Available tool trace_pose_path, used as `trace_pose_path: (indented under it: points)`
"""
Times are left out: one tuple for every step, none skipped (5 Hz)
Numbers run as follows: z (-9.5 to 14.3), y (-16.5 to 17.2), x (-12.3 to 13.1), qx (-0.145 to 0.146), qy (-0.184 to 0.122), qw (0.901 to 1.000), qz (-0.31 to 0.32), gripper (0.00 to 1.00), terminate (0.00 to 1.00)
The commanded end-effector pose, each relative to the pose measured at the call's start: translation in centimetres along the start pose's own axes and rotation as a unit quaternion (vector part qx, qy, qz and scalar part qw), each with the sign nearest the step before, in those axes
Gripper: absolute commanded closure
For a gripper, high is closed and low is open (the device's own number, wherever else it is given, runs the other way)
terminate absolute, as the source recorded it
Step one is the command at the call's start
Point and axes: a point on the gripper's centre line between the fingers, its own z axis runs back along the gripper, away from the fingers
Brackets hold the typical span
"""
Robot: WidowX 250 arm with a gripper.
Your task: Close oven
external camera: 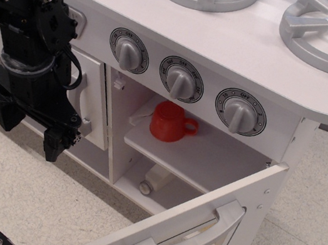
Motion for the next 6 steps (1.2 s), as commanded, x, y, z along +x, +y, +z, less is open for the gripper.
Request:
trace_pose_path:
  points:
    - [0.0, 0.0, 0.0, 0.000, 0.000, 1.0000, 0.000, 0.00, 0.00]
    - [0.7, -3.5, -0.2, -0.023, -0.015, 0.9979, -0.058, 0.00, 0.00]
    - [1.6, -7.1, -0.8, -0.058, -0.019, 0.9899, -0.128, 0.00, 0.00]
    - [2.2, -10.3, -2.4, -0.095, -0.020, 0.9794, -0.177, 0.00, 0.00]
    - [1.8, -12.4, -4.4, -0.105, -0.023, 0.9731, -0.204, 0.00, 0.00]
    - [0.2, -13.3, -5.7, -0.070, -0.045, 0.9696, -0.230, 0.00, 0.00]
